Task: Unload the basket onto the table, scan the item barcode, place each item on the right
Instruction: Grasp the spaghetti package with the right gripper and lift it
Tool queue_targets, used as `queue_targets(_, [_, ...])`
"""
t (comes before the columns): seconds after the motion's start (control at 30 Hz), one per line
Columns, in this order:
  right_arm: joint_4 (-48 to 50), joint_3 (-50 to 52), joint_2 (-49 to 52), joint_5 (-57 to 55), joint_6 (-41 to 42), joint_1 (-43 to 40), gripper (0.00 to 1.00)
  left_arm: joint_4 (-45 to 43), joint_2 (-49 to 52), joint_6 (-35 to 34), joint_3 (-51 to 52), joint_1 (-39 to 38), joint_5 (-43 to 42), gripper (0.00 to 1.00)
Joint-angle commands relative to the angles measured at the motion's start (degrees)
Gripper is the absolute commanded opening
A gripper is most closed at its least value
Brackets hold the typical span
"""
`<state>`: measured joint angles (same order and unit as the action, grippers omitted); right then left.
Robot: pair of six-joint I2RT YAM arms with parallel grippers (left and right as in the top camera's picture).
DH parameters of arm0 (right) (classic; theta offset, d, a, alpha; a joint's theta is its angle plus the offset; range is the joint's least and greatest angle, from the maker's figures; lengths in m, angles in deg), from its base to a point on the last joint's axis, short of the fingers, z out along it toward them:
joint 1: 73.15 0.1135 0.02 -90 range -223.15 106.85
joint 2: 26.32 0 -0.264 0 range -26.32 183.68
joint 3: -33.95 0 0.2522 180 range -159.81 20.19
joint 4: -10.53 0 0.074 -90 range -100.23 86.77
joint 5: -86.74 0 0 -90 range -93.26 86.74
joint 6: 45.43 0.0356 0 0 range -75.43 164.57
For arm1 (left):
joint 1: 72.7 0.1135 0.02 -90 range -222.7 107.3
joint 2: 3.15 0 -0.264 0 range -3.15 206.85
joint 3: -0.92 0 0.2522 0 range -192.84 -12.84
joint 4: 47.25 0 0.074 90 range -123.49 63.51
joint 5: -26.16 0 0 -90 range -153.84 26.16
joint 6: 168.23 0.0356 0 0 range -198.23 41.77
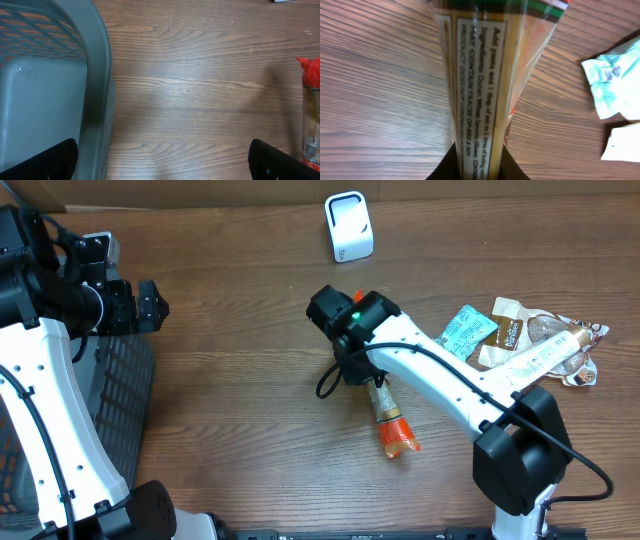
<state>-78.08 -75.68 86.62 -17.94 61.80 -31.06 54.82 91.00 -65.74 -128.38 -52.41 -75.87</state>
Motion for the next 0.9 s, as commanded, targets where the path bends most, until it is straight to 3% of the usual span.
queue_targets(0.0, [1.07,-1.70,1.81,-2.10,-0.81,2.27,0.09,-0.11,0.26,1.25,-0.04,-0.07,-0.92,1.00])
queue_targets(0.13, [2.64,-1.70,5.20,2.62,-1.55,4.94,0.37,-0.11,0.26,1.25,-0.02,-0.07,-0.92,0.99])
queue_targets(0.2, [2.54,-1.70,6.58,2.91,-4.09,5.81,0.57,-0.11,0.26,1.25,-0.04,-0.07,-0.92,1.00])
queue_targets(0.37, [2.69,-1.70,6.91,2.99,-4.28,4.87,0.78,-0.11,0.26,1.25,-0.02,-0.07,-0.94,0.99])
queue_targets(0.63, [1.88,-1.70,6.86,9.33,-13.38,-4.11,0.95,-0.11,0.26,1.25,-0.04,-0.07,-0.92,1.00])
queue_targets(0.87, [3.74,-0.66,6.88,34.49,-25.49,-12.90,0.95,-0.11,0.26,1.25,-0.02,-0.07,-0.92,1.00])
